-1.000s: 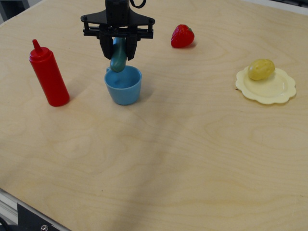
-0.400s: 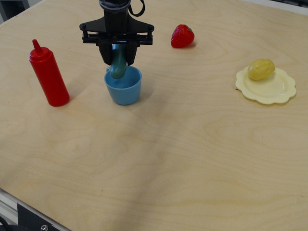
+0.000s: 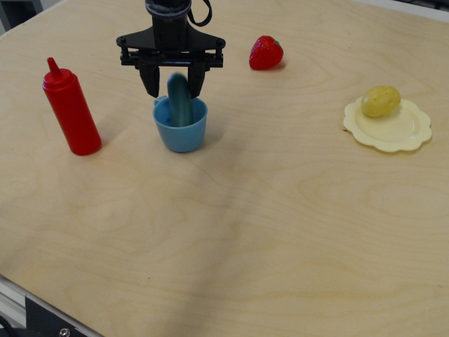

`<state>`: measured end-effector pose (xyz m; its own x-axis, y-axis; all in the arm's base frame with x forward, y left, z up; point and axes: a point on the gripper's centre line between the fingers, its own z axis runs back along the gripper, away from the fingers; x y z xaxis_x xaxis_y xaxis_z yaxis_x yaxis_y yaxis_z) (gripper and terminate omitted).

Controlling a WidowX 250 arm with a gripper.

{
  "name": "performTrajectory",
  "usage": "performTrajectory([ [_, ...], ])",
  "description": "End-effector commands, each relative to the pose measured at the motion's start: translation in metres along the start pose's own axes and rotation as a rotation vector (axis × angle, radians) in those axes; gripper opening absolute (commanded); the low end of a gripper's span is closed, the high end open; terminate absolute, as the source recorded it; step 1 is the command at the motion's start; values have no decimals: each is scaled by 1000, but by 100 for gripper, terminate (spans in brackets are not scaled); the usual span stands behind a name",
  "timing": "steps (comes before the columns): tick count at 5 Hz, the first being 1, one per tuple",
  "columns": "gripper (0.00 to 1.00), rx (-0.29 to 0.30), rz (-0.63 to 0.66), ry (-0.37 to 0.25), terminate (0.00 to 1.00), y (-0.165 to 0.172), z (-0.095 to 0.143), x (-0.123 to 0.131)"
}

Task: Put cucumber in cup

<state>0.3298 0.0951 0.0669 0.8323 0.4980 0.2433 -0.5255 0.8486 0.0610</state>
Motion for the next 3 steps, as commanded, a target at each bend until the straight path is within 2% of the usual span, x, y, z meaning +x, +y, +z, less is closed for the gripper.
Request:
performTrajectory([
  [1, 100, -23, 11, -54, 0, 10, 41, 14],
  [2, 100, -21, 2, -25, 0, 15, 55, 14],
  [3, 100, -21, 2, -25, 0, 15, 55, 14],
])
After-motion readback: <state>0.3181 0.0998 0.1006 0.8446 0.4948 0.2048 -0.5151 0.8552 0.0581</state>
